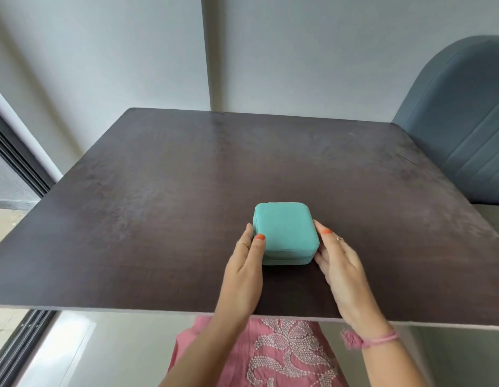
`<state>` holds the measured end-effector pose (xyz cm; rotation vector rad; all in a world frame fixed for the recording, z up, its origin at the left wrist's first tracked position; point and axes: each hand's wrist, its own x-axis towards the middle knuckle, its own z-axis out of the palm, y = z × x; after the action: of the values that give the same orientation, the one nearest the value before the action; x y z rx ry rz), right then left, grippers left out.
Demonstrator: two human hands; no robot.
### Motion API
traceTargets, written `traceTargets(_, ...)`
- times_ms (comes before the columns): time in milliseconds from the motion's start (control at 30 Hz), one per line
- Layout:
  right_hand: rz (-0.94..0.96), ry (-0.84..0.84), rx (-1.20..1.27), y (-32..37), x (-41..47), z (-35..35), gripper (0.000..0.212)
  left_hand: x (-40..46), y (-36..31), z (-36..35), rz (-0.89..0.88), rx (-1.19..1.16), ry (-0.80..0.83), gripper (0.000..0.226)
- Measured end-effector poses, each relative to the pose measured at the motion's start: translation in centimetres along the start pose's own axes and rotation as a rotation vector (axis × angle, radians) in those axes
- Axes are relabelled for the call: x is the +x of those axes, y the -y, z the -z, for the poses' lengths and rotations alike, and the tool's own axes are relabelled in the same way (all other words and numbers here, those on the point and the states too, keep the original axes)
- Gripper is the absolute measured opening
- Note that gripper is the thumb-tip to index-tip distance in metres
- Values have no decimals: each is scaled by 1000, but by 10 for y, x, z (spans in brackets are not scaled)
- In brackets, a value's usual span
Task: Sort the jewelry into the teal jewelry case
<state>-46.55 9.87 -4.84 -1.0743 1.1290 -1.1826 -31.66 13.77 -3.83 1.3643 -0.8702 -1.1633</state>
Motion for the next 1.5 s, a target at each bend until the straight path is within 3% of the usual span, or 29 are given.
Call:
traceTargets(233,-69,4,128,7,11,-23,33,13,-12,9,-9,-2,-52,42)
traceTargets(400,-64,122,150,15,29,-67,30,47,-25,49,-87,16,-138,40)
traceTargets(567,-57,287,117,22,56,-135,33,91,-45,112,-98,42,-237,53)
traceTargets(667,-38,369,109,20,71,-178,37,112,-58,148,-131,49,-309,36)
traceTargets(800,24,454,12,7,97,-234,41,136,-73,193,-145,67,-413,30)
traceTargets(967,27,452,-57,-4,123,-292,36,158,-89,232,-128,92,-486,32)
traceTargets(1167,-51,430,-71,-28,149,-336,41,177,-91,262,-56,153,-528,12)
traceTargets(1400,-37,410,-117,-40,160,-352,42,188,-80,273,-82,191,-526,14)
traceTargets(1500,-50,401,-102,-40,158,-352,48,189,-76,271,-119,187,-531,25)
